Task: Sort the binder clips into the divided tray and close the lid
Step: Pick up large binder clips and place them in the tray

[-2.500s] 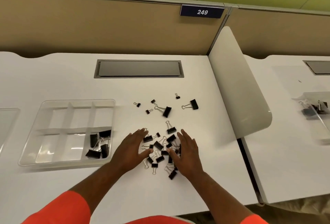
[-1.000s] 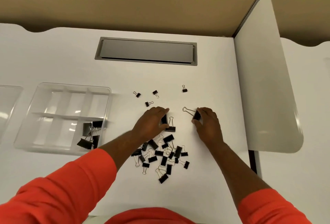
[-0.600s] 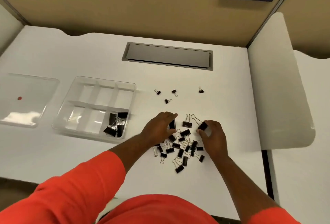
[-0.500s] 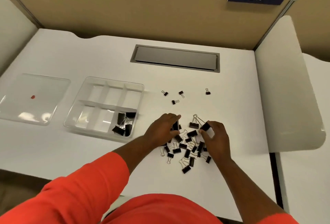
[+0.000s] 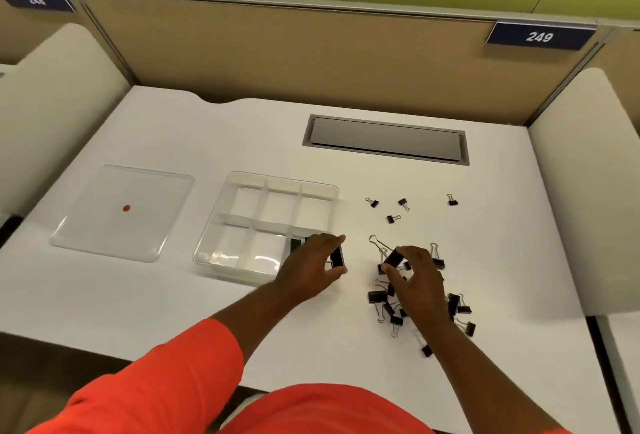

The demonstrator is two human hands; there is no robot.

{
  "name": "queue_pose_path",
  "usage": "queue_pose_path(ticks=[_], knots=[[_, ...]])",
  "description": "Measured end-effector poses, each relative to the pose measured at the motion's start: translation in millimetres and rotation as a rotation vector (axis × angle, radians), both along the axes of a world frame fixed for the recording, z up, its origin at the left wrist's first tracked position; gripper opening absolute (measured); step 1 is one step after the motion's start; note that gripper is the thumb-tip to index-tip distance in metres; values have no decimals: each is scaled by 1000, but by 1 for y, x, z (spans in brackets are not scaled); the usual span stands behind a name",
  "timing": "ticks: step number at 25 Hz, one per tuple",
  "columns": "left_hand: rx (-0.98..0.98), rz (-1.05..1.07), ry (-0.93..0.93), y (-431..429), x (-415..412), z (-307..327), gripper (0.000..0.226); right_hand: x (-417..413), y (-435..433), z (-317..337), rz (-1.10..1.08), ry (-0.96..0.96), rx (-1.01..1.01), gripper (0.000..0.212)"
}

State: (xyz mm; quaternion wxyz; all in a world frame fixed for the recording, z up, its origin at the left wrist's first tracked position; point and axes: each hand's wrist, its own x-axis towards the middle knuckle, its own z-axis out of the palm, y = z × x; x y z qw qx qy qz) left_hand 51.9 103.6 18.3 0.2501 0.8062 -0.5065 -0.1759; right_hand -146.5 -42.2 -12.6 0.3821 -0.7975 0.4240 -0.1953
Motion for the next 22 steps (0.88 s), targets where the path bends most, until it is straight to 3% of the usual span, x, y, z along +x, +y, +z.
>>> queue_pose_path(ticks=[10, 15, 19, 22], knots=[[21, -34, 147, 46, 77, -15, 84, 68, 71, 2, -11, -10, -102, 28], [6, -132, 69, 66, 100, -28, 92, 91, 99, 4, -11, 16, -123, 25], [33, -159, 17, 78, 117, -33, 97, 112, 115, 4, -13, 32, -150, 34], [31, -169, 1, 83, 124, -33, 98, 125, 124, 2, -2, 130, -187, 62]])
